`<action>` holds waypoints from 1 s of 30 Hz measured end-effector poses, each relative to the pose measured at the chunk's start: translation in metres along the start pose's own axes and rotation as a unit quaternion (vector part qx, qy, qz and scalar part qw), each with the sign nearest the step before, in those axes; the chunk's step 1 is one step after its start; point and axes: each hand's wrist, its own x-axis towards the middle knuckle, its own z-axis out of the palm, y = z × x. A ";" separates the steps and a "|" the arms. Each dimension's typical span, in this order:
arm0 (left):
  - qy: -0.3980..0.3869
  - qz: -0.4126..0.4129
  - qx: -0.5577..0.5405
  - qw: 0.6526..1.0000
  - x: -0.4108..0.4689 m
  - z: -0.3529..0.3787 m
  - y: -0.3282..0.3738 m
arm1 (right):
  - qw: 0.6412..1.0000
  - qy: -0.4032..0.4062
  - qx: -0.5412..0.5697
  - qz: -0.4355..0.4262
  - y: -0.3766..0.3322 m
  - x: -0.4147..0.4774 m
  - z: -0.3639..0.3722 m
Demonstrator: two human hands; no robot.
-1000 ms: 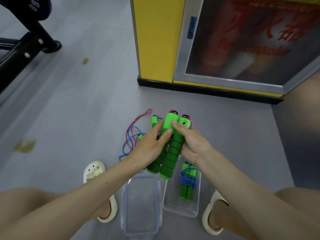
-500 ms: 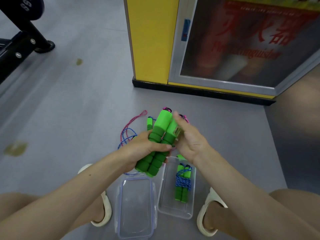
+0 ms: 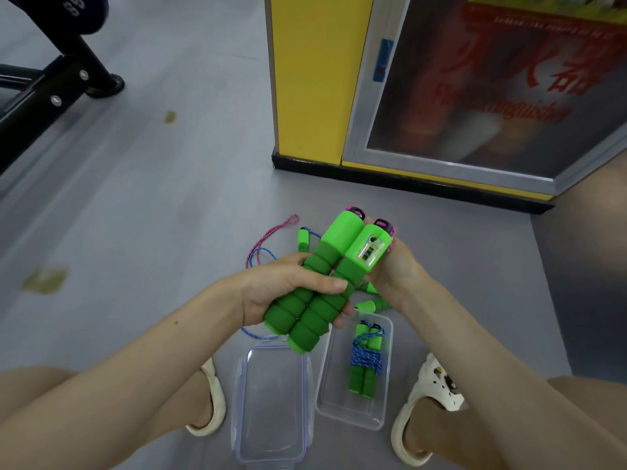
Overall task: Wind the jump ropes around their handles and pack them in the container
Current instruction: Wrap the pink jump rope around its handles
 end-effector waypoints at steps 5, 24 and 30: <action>0.047 0.008 -0.002 0.999 -0.003 -0.003 -0.004 | 0.979 0.102 -0.172 -0.035 -0.001 0.005 -0.002; 0.070 0.040 -0.093 0.992 -0.009 -0.004 0.006 | 0.978 0.011 -0.115 -0.173 -0.016 -0.002 -0.005; 0.061 0.055 -0.137 0.987 -0.011 -0.012 0.014 | 0.981 -0.073 -0.043 -0.177 -0.018 -0.011 -0.007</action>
